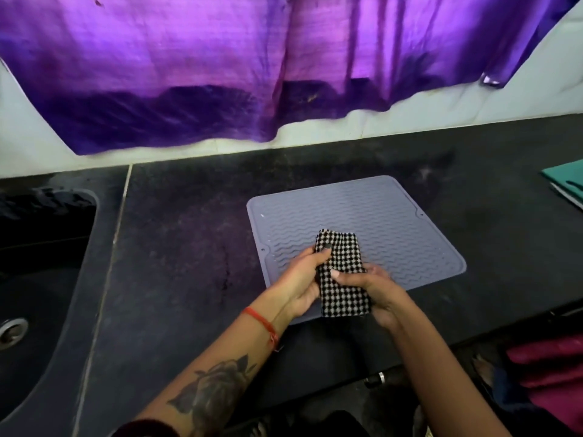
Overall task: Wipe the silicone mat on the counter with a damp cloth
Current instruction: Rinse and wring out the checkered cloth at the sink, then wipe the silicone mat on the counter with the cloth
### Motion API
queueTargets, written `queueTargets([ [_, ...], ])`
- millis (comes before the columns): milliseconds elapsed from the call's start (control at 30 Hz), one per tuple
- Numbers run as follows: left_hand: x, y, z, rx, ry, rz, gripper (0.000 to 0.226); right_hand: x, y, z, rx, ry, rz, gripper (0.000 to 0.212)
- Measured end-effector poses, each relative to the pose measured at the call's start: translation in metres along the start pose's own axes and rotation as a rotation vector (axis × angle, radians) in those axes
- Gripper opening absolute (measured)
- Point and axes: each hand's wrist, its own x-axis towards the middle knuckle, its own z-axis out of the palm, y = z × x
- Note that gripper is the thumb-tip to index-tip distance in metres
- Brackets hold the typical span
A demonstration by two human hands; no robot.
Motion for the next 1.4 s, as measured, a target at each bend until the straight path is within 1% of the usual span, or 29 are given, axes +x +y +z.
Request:
queueTargets([
  [100, 0.003, 0.002, 0.005, 0.1, -0.013, 0.033, 0.03, 0.006, 0.0, -0.011, 0.081, -0.031, 0.033, 0.039],
  [200, 0.009, 0.011, 0.002, 0.287, 0.076, 0.196, 0.03, 0.016, -0.006, -0.022, 0.096, -0.045, 0.006, 0.027],
  [300, 0.019, 0.019, -0.024, 0.558, 0.292, 0.448, 0.028, 0.025, -0.014, -0.043, 0.058, -0.045, 0.004, 0.021],
  [367, 0.02, 0.024, -0.053, 0.832, 0.495, 0.622, 0.025, 0.031, -0.019, -0.061, 0.048, -0.025, 0.004, 0.022],
  [400, 0.02, 0.026, -0.067, 0.987, 0.595, 0.677, 0.027, 0.034, -0.022, -0.071, 0.052, -0.015, 0.001, 0.025],
  [433, 0.02, 0.028, -0.081, 1.141, 0.68, 0.692, 0.031, 0.037, -0.024, -0.08, 0.056, -0.011, -0.006, 0.029],
  [467, 0.021, 0.029, -0.091, 1.283, 0.748, 0.662, 0.037, 0.04, -0.026, -0.087, 0.061, -0.01, -0.015, 0.039],
  [533, 0.025, 0.03, -0.107, 1.533, 0.821, 0.54, 0.048, 0.046, -0.032, -0.097, 0.052, -0.018, -0.025, 0.074],
  [567, 0.027, 0.031, -0.11, 1.625, 0.837, 0.484, 0.052, 0.049, -0.036, -0.1, 0.037, -0.013, -0.032, 0.085],
  [600, 0.031, 0.031, -0.114, 1.694, 0.841, 0.441, 0.055, 0.053, -0.04, -0.103, 0.01, -0.006, -0.05, 0.086],
  [633, 0.036, 0.031, -0.116, 1.758, 0.836, 0.407, 0.057, 0.056, -0.044, -0.106, -0.03, -0.002, -0.072, 0.077],
  [667, 0.04, 0.03, -0.118, 1.811, 0.832, 0.373, 0.059, 0.058, -0.049, -0.108, -0.061, 0.007, -0.089, 0.06],
  [700, 0.043, 0.03, -0.121, 1.851, 0.829, 0.344, 0.063, 0.06, -0.053, -0.109, -0.107, 0.03, -0.104, 0.046],
  [733, 0.046, 0.028, -0.123, 1.875, 0.836, 0.322, 0.07, 0.063, -0.056, -0.113, -0.16, 0.056, -0.122, 0.039],
  [767, 0.049, 0.026, -0.126, 1.889, 0.847, 0.312, 0.077, 0.067, -0.057, -0.117, -0.208, 0.068, -0.145, 0.038],
  [833, 0.051, 0.02, -0.131, 1.902, 0.875, 0.331, 0.086, 0.075, -0.058, -0.126, -0.306, 0.082, -0.182, 0.04],
  [933, 0.052, 0.017, -0.133, 1.904, 0.916, 0.387, 0.083, 0.087, -0.058, -0.135, -0.414, 0.1, -0.19, 0.039],
  [1067, 0.053, 0.017, -0.132, 1.872, 0.942, 0.451, 0.079, 0.103, -0.071, -0.146, -0.482, 0.101, -0.194, 0.039],
  [1133, 0.053, 0.017, -0.132, 1.851, 0.958, 0.457, 0.08, 0.115, -0.084, -0.155, -0.576, 0.19, -0.252, 0.043],
  [1200, 0.054, 0.016, -0.132, 1.837, 0.979, 0.462, 0.081, 0.127, -0.101, -0.165, -0.707, 0.339, -0.318, 0.046],
  [1267, 0.055, 0.016, -0.133, 1.825, 0.991, 0.465, 0.081, 0.137, -0.117, -0.172, -0.911, 0.484, -0.365, 0.041],
  [1300, 0.055, 0.016, -0.133, 1.82, 0.992, 0.464, 0.081, 0.143, -0.121, -0.173, -1.022, 0.525, -0.361, 0.039],
  [1333, 0.056, 0.016, -0.133, 1.816, 0.991, 0.461, 0.081, 0.15, -0.121, -0.173, -1.142, 0.539, -0.333, 0.04],
  [1400, 0.056, 0.017, -0.134, 1.804, 0.992, 0.459, 0.081, 0.163, -0.114, -0.167, -1.395, 0.498, -0.235, 0.045],
])
